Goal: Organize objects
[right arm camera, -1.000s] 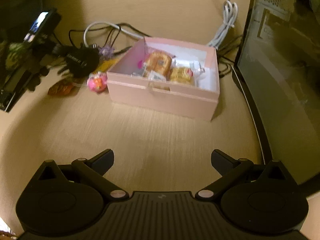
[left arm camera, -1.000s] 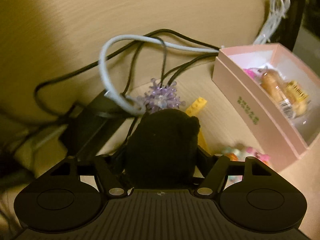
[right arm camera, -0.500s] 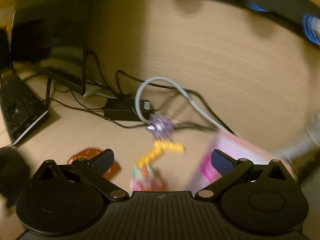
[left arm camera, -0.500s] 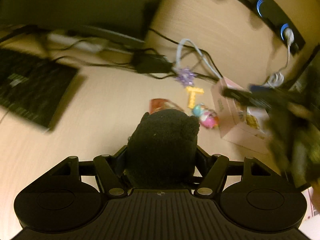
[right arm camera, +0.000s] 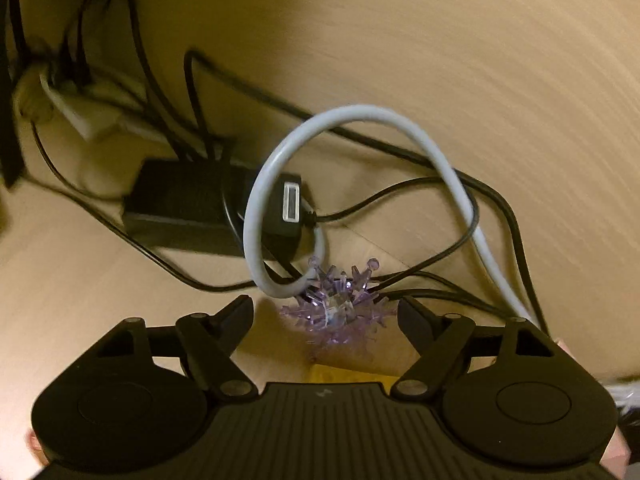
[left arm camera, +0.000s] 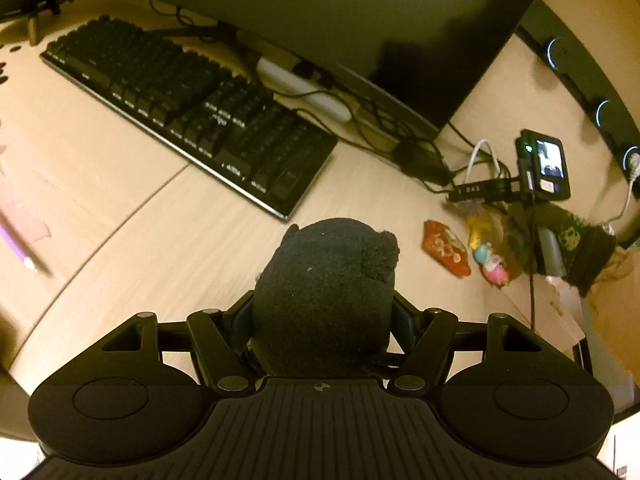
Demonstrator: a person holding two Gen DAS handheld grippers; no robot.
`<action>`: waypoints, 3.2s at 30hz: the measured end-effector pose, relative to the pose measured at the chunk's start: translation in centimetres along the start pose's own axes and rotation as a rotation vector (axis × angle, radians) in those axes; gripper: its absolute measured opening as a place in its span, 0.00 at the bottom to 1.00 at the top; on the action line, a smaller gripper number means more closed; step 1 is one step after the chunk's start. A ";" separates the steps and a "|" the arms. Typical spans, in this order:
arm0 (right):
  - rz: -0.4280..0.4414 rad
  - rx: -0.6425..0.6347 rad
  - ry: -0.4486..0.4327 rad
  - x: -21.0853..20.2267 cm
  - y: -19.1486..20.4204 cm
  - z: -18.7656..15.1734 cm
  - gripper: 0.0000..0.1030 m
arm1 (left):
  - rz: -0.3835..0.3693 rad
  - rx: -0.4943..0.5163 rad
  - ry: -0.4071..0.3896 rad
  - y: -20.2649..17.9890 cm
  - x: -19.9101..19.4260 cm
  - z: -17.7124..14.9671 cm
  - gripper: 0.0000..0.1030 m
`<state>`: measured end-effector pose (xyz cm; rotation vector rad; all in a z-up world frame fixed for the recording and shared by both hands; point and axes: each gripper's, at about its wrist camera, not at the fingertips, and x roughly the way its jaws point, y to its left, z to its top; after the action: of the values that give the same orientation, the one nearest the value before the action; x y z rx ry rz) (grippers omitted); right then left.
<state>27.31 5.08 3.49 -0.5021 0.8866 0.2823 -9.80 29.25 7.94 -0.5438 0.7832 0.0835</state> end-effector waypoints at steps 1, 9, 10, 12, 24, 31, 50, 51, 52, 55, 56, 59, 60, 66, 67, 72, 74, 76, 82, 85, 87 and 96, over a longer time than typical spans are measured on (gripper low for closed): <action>-0.013 -0.019 0.016 0.3 0.3 0.0 0.64 | -0.006 0.005 0.004 -0.2 0.1 0.1 0.70; 0.027 0.033 0.018 -1.8 -0.1 -3.7 0.28 | -0.068 0.085 0.025 -2.8 0.9 0.1 0.70; 0.043 0.040 0.014 -2.5 -0.2 -4.8 0.28 | -0.076 0.091 0.030 -3.2 1.0 0.1 0.70; 0.078 0.039 0.009 -3.9 -0.1 -6.5 0.27 | -0.092 0.101 0.042 -3.9 1.3 0.0 0.70; 0.279 0.140 -0.104 -16.3 -1.5 -16.2 0.62 | -0.074 0.062 -0.043 -5.0 0.1 2.1 0.70; 0.245 0.179 -0.107 -16.8 -0.6 -17.8 0.64 | -0.049 0.051 -0.126 -5.0 -2.4 4.2 0.70; -0.026 0.447 0.233 -0.6 -7.5 -1.5 0.30 | -0.180 0.085 -0.006 -1.9 -1.3 1.3 0.71; -0.035 0.441 0.246 -0.1 -7.3 -1.5 0.30 | -0.180 0.082 -0.002 -1.5 -1.2 1.3 0.71; -0.041 0.434 0.257 0.4 -7.0 -1.6 0.30 | -0.181 0.077 0.003 -1.1 -1.0 1.4 0.71; -0.060 0.380 0.245 0.4 -5.8 -1.8 0.15 | -0.174 0.066 0.020 -0.3 -0.4 1.6 0.71; -0.050 0.368 0.239 0.0 -5.5 -2.0 0.12 | -0.174 0.065 0.026 -0.1 -0.2 1.7 0.71; 0.021 0.366 0.214 -1.9 -4.8 -3.1 0.11 | -0.189 0.072 0.040 -0.1 0.5 2.0 0.71; 0.047 0.367 0.200 -2.9 -4.6 -3.6 0.11 | -0.198 0.078 0.046 -0.3 0.8 2.2 0.71; 0.219 0.412 0.084 -12.8 -4.2 -8.6 0.07 | -0.260 0.132 0.079 -2.8 2.2 2.1 0.71; 0.230 0.411 0.066 -14.5 -4.2 -9.5 0.07 | -0.274 0.145 0.087 -3.5 2.5 1.9 0.71; 0.269 0.474 0.028 -21.3 -5.8 -15.3 0.07 | -0.319 0.203 0.134 -6.6 3.9 0.8 0.71; 0.250 0.511 0.027 -22.9 -7.2 -18.1 0.07 | -0.331 0.227 0.160 -8.2 4.6 0.3 0.71; 0.209 0.538 0.049 -23.5 -8.2 -21.4 0.07 | -0.347 0.250 0.182 -9.8 5.3 -0.1 0.71; 0.093 0.578 0.042 -23.0 -9.7 -27.9 0.07 | -0.384 0.349 0.240 -15.3 7.1 -1.9 0.71; 0.087 0.572 0.017 -23.0 -9.7 -28.9 0.10 | -0.372 0.376 0.234 -17.3 7.0 -2.2 0.71; 0.092 0.515 0.001 -22.9 -8.6 -29.1 0.21 | -0.351 0.389 0.202 -17.8 6.8 -2.1 0.71; 0.264 0.346 -0.066 -21.2 -0.2 -26.5 0.34 | -0.220 0.272 0.183 -16.1 6.9 -1.3 0.71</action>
<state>-3.04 -9.67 6.41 -0.0539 0.9147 0.3753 -1.35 13.88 9.44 -0.3787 0.8916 -0.2759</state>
